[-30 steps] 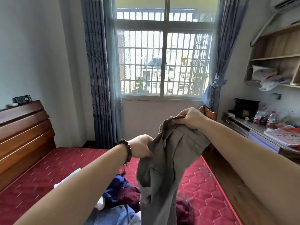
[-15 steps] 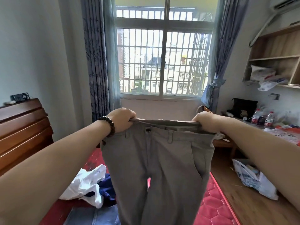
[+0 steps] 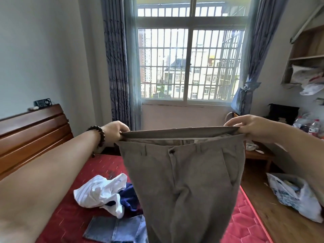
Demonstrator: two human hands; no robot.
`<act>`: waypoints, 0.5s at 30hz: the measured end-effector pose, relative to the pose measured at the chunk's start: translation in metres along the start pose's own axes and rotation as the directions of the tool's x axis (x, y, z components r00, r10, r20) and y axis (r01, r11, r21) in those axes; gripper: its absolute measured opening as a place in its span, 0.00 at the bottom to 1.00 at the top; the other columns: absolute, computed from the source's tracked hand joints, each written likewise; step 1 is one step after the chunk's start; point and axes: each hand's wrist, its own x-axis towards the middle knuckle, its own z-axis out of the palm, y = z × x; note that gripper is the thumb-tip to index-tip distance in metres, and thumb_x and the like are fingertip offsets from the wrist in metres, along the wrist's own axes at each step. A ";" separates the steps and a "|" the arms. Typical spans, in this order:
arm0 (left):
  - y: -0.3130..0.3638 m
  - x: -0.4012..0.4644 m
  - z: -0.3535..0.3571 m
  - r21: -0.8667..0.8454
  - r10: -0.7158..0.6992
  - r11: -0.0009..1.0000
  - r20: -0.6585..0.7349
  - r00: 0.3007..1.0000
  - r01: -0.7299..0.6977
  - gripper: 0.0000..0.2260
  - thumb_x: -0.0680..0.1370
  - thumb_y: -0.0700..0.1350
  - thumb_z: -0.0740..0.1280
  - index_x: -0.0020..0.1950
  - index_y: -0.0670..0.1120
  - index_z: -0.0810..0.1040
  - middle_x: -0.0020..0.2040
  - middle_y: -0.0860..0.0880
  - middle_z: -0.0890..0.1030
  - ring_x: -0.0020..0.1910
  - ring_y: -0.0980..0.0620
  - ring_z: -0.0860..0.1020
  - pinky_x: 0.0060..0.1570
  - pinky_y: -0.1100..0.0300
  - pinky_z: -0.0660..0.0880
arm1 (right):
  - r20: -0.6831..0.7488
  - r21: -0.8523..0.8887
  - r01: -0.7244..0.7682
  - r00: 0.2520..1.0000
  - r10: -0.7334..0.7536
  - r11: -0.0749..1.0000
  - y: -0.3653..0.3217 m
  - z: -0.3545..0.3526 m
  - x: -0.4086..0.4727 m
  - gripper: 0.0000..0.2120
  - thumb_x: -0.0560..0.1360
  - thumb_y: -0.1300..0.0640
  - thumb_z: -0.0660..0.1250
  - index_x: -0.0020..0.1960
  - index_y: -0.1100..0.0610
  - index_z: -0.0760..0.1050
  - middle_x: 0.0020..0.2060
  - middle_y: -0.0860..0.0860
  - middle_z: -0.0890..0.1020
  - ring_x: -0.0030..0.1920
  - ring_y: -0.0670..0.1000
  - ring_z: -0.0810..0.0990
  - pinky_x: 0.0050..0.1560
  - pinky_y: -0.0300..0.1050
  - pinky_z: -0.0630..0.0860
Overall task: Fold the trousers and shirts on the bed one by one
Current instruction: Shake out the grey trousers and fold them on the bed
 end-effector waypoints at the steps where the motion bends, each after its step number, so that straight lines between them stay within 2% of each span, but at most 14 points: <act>1: 0.000 -0.003 -0.001 -0.118 -0.002 0.993 -0.031 1.000 -0.002 0.10 0.74 0.29 0.63 0.42 0.44 0.76 0.36 0.47 0.79 0.32 0.55 0.75 0.34 0.60 0.74 | 0.002 0.067 0.025 1.000 -0.025 0.997 0.003 -0.004 -0.001 0.21 0.62 0.58 0.78 0.54 0.55 0.79 0.48 0.57 0.83 0.45 0.54 0.83 0.39 0.42 0.80; 3: 0.004 -0.009 -0.003 -0.328 -0.005 0.944 -0.110 0.994 -0.032 0.11 0.74 0.27 0.61 0.42 0.43 0.70 0.35 0.49 0.80 0.29 0.59 0.75 0.29 0.66 0.72 | -0.040 0.171 0.076 0.997 -0.070 0.982 0.004 -0.008 -0.004 0.15 0.65 0.63 0.75 0.50 0.55 0.76 0.48 0.56 0.83 0.43 0.53 0.82 0.36 0.42 0.79; 4: 0.006 -0.010 -0.004 -0.398 0.002 0.915 -0.151 0.989 -0.063 0.12 0.74 0.25 0.60 0.40 0.42 0.69 0.36 0.50 0.81 0.31 0.59 0.76 0.30 0.67 0.73 | -0.089 0.180 0.090 0.993 -0.075 0.980 0.002 -0.008 -0.005 0.11 0.69 0.68 0.70 0.47 0.56 0.77 0.49 0.55 0.84 0.43 0.52 0.83 0.35 0.41 0.79; 5: 0.008 -0.011 -0.006 -0.458 0.011 0.884 -0.181 0.984 -0.093 0.13 0.74 0.24 0.59 0.39 0.42 0.69 0.39 0.49 0.83 0.34 0.58 0.78 0.33 0.66 0.76 | -0.148 0.106 0.089 0.986 -0.073 0.990 0.001 -0.009 -0.006 0.13 0.71 0.73 0.63 0.43 0.56 0.79 0.48 0.53 0.84 0.42 0.51 0.83 0.35 0.39 0.78; 6: 0.010 -0.011 -0.007 -0.504 0.023 0.855 -0.190 0.981 -0.118 0.15 0.73 0.24 0.57 0.37 0.42 0.71 0.42 0.47 0.84 0.39 0.55 0.80 0.37 0.62 0.79 | -0.208 -0.017 0.074 0.975 -0.076 0.997 -0.001 -0.009 -0.006 0.20 0.72 0.77 0.58 0.41 0.56 0.81 0.47 0.51 0.85 0.42 0.49 0.83 0.35 0.37 0.77; 8: 0.018 -0.011 -0.009 -0.533 0.063 0.834 -0.163 0.985 -0.142 0.20 0.71 0.22 0.54 0.32 0.43 0.76 0.48 0.40 0.84 0.46 0.47 0.81 0.47 0.51 0.80 | -0.267 -0.330 0.047 0.953 -0.141 0.943 -0.004 -0.008 -0.008 0.28 0.71 0.79 0.53 0.40 0.54 0.85 0.44 0.50 0.85 0.42 0.45 0.83 0.40 0.35 0.77; 10: 0.027 -0.009 -0.010 -0.399 0.105 0.905 -0.128 0.986 -0.148 0.26 0.70 0.23 0.53 0.30 0.48 0.82 0.47 0.37 0.83 0.48 0.43 0.80 0.53 0.48 0.76 | -0.205 -0.622 0.052 0.952 -0.227 0.781 -0.007 -0.006 -0.010 0.28 0.69 0.81 0.56 0.38 0.53 0.85 0.40 0.52 0.83 0.40 0.45 0.80 0.46 0.40 0.76; 12: 0.034 -0.008 -0.011 -0.240 0.138 0.957 -0.105 0.985 -0.160 0.26 0.71 0.25 0.55 0.30 0.52 0.83 0.40 0.43 0.84 0.42 0.48 0.79 0.49 0.51 0.75 | -0.120 -0.827 0.055 0.955 -0.271 0.560 -0.008 -0.004 -0.014 0.21 0.65 0.80 0.61 0.35 0.57 0.83 0.35 0.49 0.80 0.37 0.46 0.77 0.47 0.45 0.74; 13: 0.037 -0.008 -0.012 -0.187 0.157 0.967 -0.093 0.983 -0.172 0.23 0.73 0.29 0.58 0.31 0.52 0.82 0.38 0.43 0.83 0.39 0.49 0.77 0.46 0.52 0.74 | -0.098 -0.869 0.050 0.958 -0.270 0.492 -0.008 -0.003 -0.017 0.18 0.64 0.79 0.62 0.35 0.60 0.82 0.35 0.48 0.79 0.38 0.49 0.77 0.47 0.46 0.74; 15: 0.042 -0.010 -0.010 -0.095 0.207 0.973 -0.051 0.977 -0.211 0.11 0.77 0.43 0.65 0.36 0.47 0.82 0.40 0.42 0.81 0.38 0.49 0.75 0.45 0.52 0.73 | -0.083 -0.902 0.038 0.963 -0.258 0.430 -0.008 -0.002 -0.024 0.15 0.65 0.78 0.62 0.38 0.63 0.82 0.36 0.51 0.80 0.40 0.53 0.78 0.47 0.45 0.74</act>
